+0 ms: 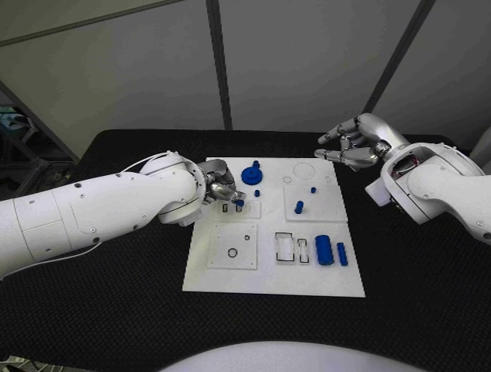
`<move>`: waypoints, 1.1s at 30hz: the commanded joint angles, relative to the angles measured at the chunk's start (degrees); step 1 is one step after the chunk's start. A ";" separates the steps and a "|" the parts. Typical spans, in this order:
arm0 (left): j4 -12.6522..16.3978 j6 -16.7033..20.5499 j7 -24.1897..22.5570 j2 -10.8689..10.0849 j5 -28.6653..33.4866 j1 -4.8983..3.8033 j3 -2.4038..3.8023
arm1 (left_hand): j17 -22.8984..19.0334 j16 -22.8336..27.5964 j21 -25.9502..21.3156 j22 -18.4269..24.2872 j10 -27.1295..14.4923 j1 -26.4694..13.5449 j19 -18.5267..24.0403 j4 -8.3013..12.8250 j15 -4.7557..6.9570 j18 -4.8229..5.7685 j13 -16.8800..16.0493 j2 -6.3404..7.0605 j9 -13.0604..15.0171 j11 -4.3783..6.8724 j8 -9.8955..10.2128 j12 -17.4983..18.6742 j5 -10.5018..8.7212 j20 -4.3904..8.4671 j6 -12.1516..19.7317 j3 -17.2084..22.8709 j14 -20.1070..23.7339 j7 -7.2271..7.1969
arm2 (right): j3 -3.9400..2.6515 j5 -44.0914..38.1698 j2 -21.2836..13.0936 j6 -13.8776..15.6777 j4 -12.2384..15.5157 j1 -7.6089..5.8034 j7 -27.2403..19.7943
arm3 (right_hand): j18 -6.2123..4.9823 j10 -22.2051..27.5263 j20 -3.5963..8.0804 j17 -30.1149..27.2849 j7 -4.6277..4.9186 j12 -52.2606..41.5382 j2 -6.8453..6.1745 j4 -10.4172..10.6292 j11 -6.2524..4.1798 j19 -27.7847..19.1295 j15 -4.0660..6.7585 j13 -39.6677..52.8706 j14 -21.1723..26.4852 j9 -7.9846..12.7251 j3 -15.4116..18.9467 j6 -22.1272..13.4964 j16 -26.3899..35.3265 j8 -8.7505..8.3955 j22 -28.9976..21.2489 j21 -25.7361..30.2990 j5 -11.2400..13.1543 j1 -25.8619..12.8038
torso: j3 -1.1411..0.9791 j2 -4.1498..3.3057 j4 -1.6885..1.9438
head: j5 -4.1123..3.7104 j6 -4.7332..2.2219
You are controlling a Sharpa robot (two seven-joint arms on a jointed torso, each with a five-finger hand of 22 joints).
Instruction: Assemble the parts on the task board
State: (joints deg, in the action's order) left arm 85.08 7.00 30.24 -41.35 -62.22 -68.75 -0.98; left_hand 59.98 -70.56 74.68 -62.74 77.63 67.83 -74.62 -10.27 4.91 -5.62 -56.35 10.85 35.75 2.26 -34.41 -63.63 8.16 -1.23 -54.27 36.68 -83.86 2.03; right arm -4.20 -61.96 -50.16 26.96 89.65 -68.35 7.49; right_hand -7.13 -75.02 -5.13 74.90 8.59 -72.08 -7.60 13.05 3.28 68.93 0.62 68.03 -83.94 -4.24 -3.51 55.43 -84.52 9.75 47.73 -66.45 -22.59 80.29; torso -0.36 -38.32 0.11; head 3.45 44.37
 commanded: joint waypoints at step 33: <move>-1.31 -4.00 1.59 1.50 -7.32 0.80 0.04 | 0.07 -0.09 0.47 -0.37 0.35 -0.35 -0.43 9.98 0.54 -0.16 1.15 0.89 0.24 0.08 -0.27 1.23 0.35 0.10 -0.77 11.03 -0.42 -0.04 | -0.04 0.32 0.29 -0.38 -0.05 -0.08 -1.01 | -0.85 0.25 -0.13 4.30 -0.36 0.34 0.16 0.46 0.02 -0.38 0.31 -0.12 -3.49 0.10 0.03 -0.06 0.27 0.16 -0.17 0.39 0.14 0.22 | 0.01 -0.08 0.02 | -0.42 0.63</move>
State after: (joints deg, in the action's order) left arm 83.65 4.75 31.33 -39.84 -68.52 -68.01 -0.89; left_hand 60.02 -70.56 74.90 -63.04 77.65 67.44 -74.61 -10.19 5.09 -5.62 -55.25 11.23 35.92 2.20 -34.37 -62.79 8.41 -1.24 -54.69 37.40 -84.05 2.05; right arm -4.20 -61.75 -49.90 26.88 89.53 -68.35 7.06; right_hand -7.13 -75.02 -5.13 74.94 8.60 -72.08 -7.60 13.04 3.28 68.93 0.62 67.97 -83.94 -4.24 -3.51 55.43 -84.52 9.76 47.61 -66.45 -22.59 80.29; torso -0.35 -38.46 0.08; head 3.10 44.95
